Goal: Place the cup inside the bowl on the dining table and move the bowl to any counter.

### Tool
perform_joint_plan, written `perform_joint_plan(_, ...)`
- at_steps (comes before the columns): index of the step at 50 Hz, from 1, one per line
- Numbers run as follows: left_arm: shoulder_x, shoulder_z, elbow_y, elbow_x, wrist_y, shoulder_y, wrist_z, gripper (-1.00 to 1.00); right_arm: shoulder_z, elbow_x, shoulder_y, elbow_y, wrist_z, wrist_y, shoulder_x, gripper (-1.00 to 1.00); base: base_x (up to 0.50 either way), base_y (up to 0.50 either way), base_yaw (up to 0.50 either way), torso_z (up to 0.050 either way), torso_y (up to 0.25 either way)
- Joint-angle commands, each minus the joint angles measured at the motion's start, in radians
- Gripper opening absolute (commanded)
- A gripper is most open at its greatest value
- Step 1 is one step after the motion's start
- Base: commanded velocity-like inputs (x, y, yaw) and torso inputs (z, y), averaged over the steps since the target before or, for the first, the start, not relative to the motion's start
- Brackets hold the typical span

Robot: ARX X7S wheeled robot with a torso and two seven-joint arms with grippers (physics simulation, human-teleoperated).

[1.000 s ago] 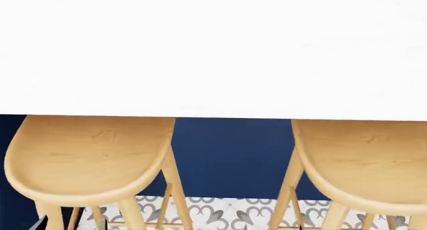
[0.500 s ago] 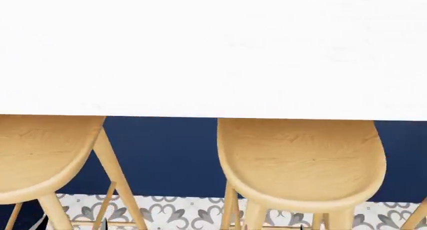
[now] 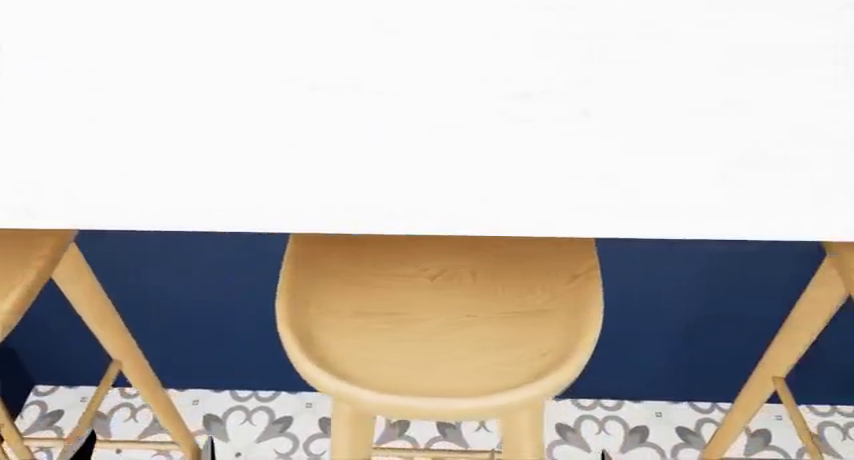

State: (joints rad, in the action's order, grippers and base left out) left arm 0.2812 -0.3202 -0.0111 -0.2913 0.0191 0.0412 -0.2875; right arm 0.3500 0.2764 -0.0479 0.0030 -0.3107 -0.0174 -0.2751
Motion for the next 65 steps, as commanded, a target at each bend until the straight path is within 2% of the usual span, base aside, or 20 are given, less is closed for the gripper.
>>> perform_joint_plan(1,0.003,-0.003,0.001,-0.003,0.001,0.0,-0.003,1.0,0.004,0.003,-0.001,0.002,-0.002,-0.002,-0.002,1.0,0.0,-0.5,0.0,0.0,0.0)
perform_joint_plan(65,0.016,-0.021,0.001,-0.016,0.009,0.005,-0.017,1.0,0.02,0.017,-0.007,0.006,-0.019,-0.006,-0.014,1.0,0.0,-0.5,0.0,0.0,0.0)
